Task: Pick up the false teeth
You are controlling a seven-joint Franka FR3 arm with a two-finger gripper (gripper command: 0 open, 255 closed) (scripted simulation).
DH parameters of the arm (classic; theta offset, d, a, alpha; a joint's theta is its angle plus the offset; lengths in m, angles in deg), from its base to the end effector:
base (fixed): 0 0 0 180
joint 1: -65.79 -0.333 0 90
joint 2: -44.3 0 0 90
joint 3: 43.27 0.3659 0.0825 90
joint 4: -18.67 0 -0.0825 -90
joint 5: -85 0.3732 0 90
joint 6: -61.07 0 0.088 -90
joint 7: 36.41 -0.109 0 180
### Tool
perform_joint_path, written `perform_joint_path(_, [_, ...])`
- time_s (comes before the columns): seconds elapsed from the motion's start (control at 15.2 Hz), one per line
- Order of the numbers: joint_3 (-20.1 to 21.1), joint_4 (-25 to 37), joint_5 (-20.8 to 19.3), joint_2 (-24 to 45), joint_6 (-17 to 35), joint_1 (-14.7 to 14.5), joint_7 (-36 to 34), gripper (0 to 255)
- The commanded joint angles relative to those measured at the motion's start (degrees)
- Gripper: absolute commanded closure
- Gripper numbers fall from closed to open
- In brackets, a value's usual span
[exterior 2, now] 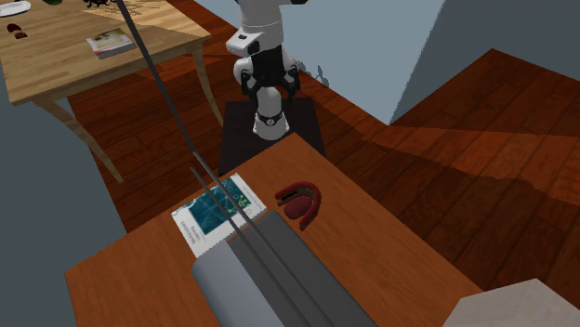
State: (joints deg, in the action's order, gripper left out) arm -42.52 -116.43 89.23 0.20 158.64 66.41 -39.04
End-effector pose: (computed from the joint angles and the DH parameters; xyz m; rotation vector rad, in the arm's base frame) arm 0.2791 0.0094 0.6311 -3.0686 0.0803 -0.1739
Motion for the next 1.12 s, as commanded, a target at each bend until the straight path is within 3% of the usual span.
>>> perform_joint_path(0.0, [0.0, 0.0, 0.0, 0.0, 0.0, 0.0, 0.0, 0])
perform_joint_path(0.53, [4.36, -2.28, 2.22, 12.09, 13.39, -1.42, -3.66, 0])
perform_joint_path(1.06, [8.37, 0.32, 2.62, 27.6, 25.34, -2.41, -7.6, 0])
